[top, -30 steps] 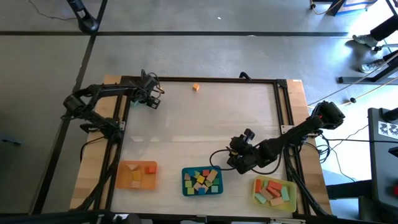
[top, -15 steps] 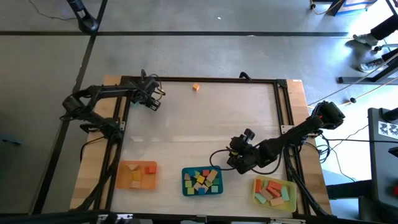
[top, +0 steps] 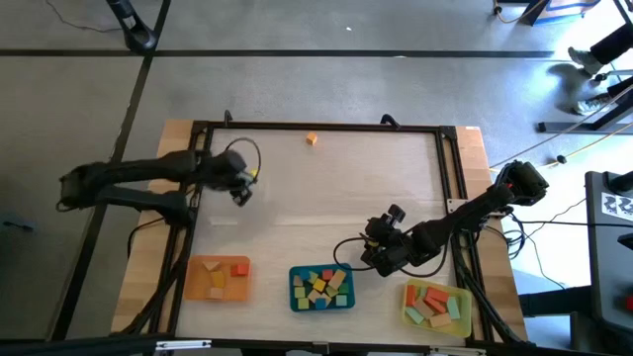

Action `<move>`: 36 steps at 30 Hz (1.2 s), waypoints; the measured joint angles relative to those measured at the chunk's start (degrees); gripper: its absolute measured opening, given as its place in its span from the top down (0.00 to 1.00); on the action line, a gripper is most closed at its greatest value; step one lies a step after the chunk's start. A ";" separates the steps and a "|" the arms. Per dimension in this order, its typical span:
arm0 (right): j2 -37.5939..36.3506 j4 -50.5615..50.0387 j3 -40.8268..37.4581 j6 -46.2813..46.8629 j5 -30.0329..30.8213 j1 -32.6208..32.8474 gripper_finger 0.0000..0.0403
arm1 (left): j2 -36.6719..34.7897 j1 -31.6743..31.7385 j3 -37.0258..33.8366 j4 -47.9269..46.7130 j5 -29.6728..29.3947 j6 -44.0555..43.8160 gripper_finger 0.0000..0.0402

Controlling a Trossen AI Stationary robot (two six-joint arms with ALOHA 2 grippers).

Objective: Sort blocks by size
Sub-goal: Put the light blue triangular block into the orange bin

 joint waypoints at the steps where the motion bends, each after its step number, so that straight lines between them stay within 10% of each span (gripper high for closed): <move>1: 0.00 0.02 0.00 0.00 0.00 0.00 0.46 | -1.88 -2.88 0.03 -0.73 1.64 -1.91 0.68; 10: 0.00 0.00 0.00 -0.02 -0.04 0.00 0.46 | -10.97 -28.67 0.06 -1.31 9.23 -12.46 0.68; 22: 0.00 0.00 0.00 -0.02 -0.04 0.00 0.46 | -3.65 -52.80 0.08 4.10 8.57 -31.45 0.68; 36: 0.02 0.07 0.00 -1.49 0.55 0.00 0.46 | 9.42 -61.95 0.06 9.24 7.81 -38.36 0.58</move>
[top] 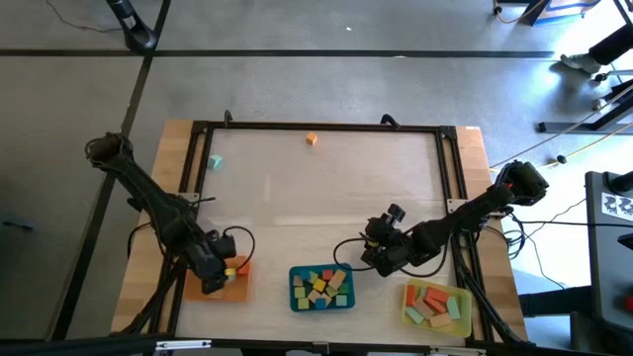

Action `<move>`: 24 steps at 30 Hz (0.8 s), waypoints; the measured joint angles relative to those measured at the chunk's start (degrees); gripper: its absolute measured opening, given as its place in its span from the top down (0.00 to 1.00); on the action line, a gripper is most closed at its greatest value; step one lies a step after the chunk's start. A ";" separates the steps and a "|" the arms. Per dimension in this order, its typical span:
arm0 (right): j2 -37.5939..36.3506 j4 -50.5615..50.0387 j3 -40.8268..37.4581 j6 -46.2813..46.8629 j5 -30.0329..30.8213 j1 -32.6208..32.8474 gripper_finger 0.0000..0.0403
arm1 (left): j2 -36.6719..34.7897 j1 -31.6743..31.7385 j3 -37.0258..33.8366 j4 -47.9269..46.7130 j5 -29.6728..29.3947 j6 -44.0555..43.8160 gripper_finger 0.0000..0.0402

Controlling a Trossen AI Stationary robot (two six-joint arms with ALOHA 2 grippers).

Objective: Sort blocks by size
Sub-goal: Put the light blue triangular block into the orange bin

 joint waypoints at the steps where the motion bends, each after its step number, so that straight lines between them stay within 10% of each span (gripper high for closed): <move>1: 0.00 0.13 0.00 0.00 0.02 0.00 0.46 | 0.35 0.08 0.02 0.20 -0.45 1.28 0.57; 15: 0.00 2.94 -0.02 -0.60 0.17 -0.02 0.46 | -2.09 4.91 0.29 -4.70 -2.77 7.93 0.56; 24: 0.00 7.45 -0.02 -6.80 7.84 -3.83 0.46 | -7.10 24.30 7.11 -11.82 -15.48 20.37 0.56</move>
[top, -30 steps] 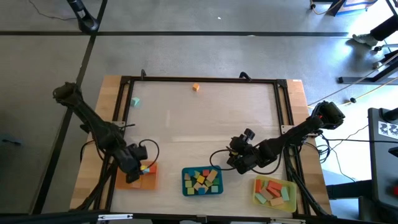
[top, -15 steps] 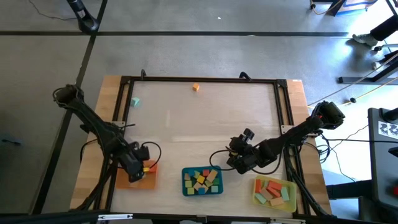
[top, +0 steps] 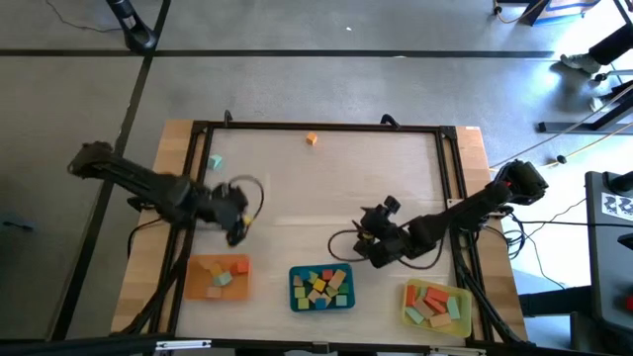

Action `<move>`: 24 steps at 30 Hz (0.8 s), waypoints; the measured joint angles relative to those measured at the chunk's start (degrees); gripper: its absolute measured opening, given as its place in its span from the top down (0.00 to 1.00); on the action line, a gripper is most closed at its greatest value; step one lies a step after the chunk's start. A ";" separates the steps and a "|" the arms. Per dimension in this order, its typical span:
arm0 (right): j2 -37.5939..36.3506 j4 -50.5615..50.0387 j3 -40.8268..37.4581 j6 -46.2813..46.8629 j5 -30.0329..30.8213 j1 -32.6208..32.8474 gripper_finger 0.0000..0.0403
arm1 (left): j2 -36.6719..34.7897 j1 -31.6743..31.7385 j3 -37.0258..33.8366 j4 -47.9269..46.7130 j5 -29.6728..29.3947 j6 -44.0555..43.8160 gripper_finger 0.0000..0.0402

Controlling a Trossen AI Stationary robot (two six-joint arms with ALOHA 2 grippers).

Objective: Sort blocks by size
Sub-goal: Put the light blue triangular block into the orange bin

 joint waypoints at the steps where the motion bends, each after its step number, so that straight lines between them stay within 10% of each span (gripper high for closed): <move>1: 0.00 0.00 0.00 -0.82 0.03 -1.11 0.46 | -0.09 2.97 1.39 -1.47 -1.17 2.39 0.56; 7: 0.00 0.01 0.00 -4.29 -4.02 -11.28 0.46 | -0.11 20.45 4.51 -6.59 -12.77 12.28 0.56; 24: 0.00 19.34 0.00 -45.52 -41.65 -36.07 0.46 | 18.13 59.10 4.43 -8.87 -13.16 24.83 0.56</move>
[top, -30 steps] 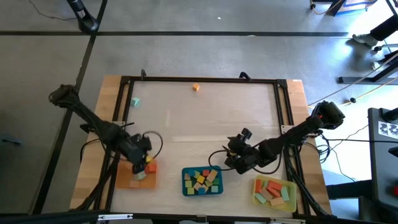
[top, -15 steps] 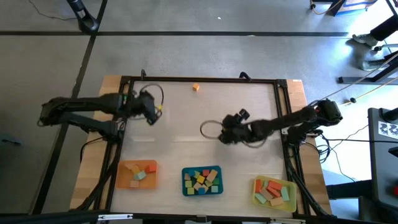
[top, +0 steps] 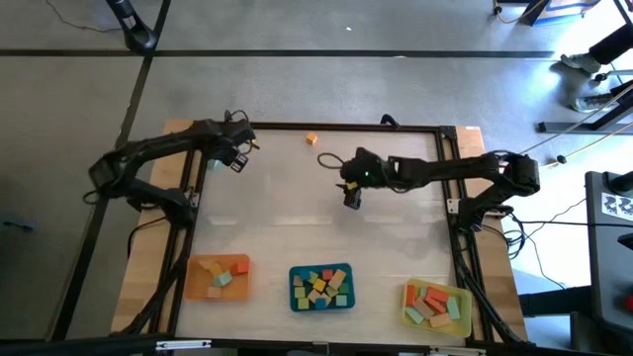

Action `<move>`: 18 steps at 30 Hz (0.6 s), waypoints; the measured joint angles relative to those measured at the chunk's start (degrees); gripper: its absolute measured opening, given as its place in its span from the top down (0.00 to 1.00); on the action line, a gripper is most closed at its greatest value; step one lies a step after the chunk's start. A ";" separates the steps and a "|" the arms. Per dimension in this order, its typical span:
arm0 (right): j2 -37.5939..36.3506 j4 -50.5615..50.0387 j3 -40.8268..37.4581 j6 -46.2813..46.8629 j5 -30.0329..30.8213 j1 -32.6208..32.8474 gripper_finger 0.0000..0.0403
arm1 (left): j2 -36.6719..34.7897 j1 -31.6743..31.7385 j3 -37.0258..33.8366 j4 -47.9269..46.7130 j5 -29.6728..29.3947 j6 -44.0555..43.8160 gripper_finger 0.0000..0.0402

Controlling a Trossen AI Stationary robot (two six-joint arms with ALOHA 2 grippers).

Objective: Sort blocks by size
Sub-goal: Put the light blue triangular block into the orange bin

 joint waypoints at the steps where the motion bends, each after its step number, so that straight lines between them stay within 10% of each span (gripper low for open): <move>1: 0.00 0.36 0.00 -1.40 -0.33 -1.09 0.46 | 1.74 1.05 0.00 -0.03 0.04 0.42 0.56; 18: 4.51 0.32 0.00 -2.45 -11.00 -9.17 0.46 | 21.21 9.24 -0.04 0.28 -1.52 2.67 0.65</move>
